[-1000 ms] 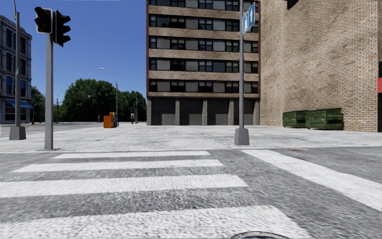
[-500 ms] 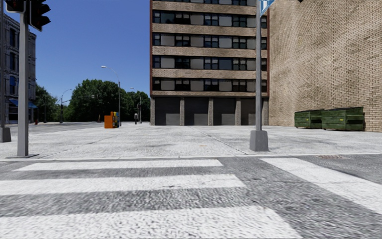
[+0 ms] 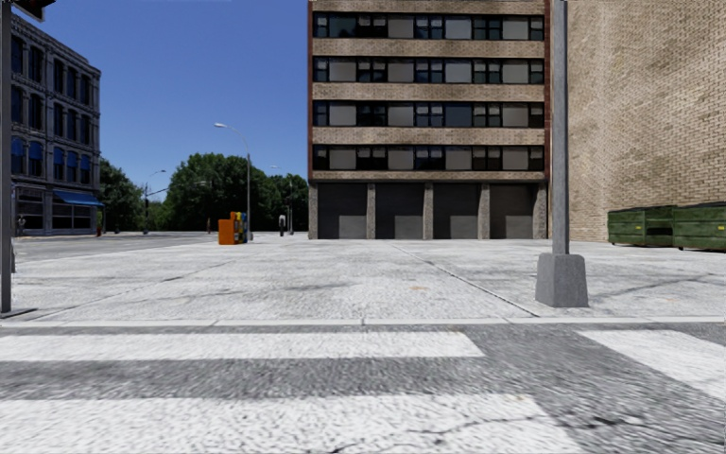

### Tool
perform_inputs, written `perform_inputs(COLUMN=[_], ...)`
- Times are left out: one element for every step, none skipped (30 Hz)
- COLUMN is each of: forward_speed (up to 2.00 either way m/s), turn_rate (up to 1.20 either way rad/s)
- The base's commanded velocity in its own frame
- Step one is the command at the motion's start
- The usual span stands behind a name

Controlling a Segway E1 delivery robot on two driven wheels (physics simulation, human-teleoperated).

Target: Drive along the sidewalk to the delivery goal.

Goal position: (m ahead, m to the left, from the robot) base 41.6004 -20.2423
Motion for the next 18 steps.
perform_inputs(forward_speed=[2.00, 2.00, 2.00, 2.00, 2.00, 2.00, 2.00, 2.00, 2.00, 2.00, 2.00, 2.00, 2.00, 2.00, 2.00, 2.00, 2.00, 2.00], turn_rate=[0.00, 0.00, 0.00, 0.00, 0.00, 0.00, 0.00, 0.00, 0.00, 0.00, 0.00, 0.00, 0.00, 0.00, 0.00, 0.00, 0.00, 0.00])
